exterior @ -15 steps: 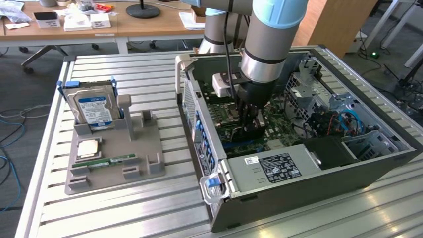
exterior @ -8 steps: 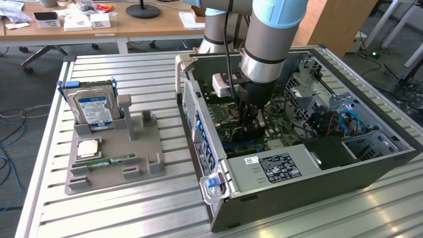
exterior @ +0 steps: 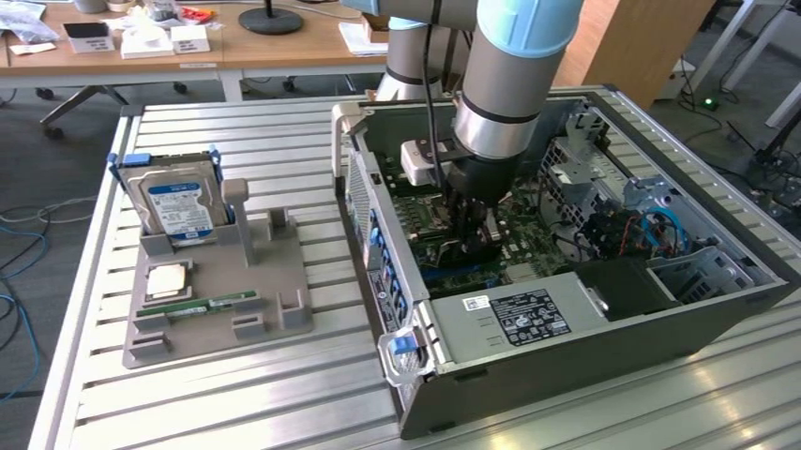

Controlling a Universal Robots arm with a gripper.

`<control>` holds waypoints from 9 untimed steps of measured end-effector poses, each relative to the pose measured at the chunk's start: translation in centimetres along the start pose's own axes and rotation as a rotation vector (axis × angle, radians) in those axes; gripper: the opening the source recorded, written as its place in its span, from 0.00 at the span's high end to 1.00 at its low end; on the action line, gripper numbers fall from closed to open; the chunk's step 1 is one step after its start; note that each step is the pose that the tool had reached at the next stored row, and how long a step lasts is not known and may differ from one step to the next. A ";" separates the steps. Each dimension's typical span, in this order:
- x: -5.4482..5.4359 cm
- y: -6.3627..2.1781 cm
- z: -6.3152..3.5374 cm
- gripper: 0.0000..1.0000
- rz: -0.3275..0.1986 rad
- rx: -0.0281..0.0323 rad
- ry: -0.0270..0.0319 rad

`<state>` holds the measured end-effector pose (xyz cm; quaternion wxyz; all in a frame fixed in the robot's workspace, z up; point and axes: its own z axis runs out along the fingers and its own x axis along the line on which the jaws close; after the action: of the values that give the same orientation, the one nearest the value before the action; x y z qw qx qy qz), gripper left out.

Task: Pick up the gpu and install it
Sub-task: 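Insert the gpu into the slot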

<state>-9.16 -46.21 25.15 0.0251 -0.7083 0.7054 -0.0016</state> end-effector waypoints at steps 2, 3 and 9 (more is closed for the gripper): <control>0.0 -0.02 -0.04 0.56 -0.001 -0.0004 0.0008; 0.0 -0.02 -0.03 0.56 -0.001 -0.0004 0.0007; 0.0 -0.02 -0.04 0.33 -0.001 -0.0004 0.0008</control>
<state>-9.14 -46.23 25.19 0.0246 -0.7085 0.7052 -0.0017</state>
